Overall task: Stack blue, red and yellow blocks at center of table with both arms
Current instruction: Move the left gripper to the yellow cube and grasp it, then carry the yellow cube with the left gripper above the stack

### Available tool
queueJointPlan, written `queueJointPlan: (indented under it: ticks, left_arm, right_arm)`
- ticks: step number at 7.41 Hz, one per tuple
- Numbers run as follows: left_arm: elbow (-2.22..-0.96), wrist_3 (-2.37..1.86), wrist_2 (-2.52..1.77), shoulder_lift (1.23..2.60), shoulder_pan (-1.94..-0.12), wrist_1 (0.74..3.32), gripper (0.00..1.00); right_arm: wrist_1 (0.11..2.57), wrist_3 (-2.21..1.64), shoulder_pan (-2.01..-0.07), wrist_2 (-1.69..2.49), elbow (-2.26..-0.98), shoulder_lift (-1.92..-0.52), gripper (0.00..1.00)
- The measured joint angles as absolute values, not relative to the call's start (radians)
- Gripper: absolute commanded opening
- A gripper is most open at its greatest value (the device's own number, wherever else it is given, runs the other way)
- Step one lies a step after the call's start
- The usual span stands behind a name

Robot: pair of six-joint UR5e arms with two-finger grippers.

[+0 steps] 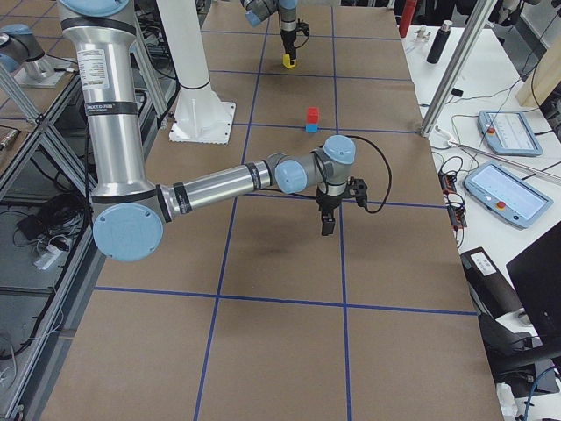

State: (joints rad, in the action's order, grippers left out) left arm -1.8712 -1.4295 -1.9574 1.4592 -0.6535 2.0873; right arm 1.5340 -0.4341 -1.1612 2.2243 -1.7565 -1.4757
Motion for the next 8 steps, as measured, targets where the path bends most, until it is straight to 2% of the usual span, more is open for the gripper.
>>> queueJointPlan:
  ticks: [3, 4, 6, 8]
  left_arm:
    - [-1.860, -1.431, -1.980, 1.477, -0.661, 2.082, 0.00]
    - [-1.866, -1.434, -2.029, 1.521, -0.681, 2.052, 0.00]
    - [-1.882, -1.433, -2.086, 1.737, -0.712, 1.859, 0.00]
    - [-1.864, -1.408, -2.061, 2.050, -0.699, 1.593, 0.00]
  right_arm:
    - [1.534, -0.435, -1.161, 2.224, -1.756, -1.476, 1.00]
    - [1.534, -0.435, -1.161, 2.224, -1.757, -1.476, 1.00]
    - [1.534, -0.435, -1.161, 2.224, -1.758, -1.476, 1.00]
    - [1.534, -0.435, -1.161, 2.224, -1.756, -1.475, 1.00]
